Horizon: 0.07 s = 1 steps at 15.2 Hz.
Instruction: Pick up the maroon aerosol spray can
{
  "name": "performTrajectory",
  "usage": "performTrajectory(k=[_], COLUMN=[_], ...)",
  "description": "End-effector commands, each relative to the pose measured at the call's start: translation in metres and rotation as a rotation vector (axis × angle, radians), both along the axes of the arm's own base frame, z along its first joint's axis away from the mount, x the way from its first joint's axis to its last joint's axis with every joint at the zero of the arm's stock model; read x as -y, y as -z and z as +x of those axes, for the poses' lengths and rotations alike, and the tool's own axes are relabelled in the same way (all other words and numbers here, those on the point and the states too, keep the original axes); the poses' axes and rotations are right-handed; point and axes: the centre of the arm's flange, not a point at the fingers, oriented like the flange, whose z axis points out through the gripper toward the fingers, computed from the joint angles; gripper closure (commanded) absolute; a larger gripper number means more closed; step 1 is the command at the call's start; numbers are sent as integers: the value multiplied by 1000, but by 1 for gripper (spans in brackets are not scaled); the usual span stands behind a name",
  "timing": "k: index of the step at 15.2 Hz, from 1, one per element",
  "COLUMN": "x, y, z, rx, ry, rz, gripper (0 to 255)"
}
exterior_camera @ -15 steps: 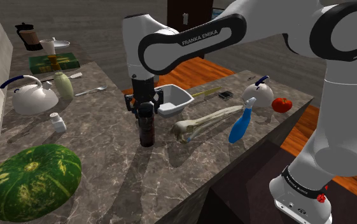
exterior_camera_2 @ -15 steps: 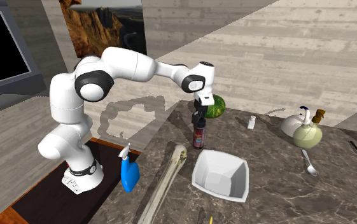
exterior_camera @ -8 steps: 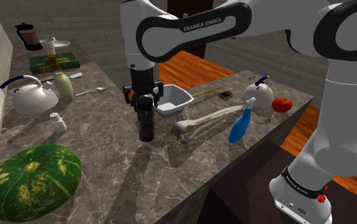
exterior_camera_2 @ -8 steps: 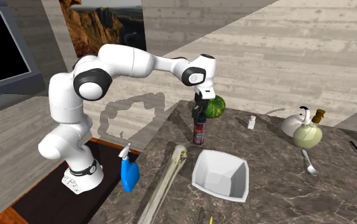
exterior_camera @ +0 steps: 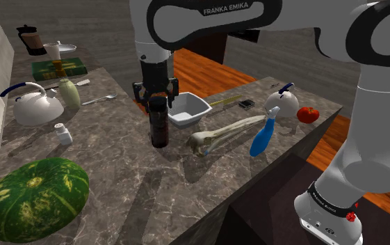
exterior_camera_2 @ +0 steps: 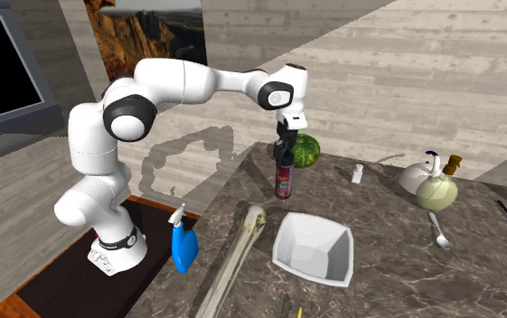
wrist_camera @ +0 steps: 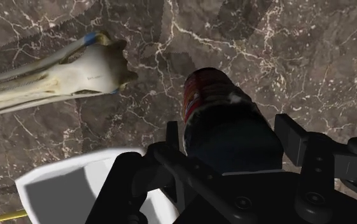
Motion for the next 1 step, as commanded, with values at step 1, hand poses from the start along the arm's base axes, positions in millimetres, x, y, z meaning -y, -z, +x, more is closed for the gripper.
performTrajectory(k=[1], x=[0], y=[-4], z=[0], rx=[1], ry=[0], rz=[0], gripper=[255])
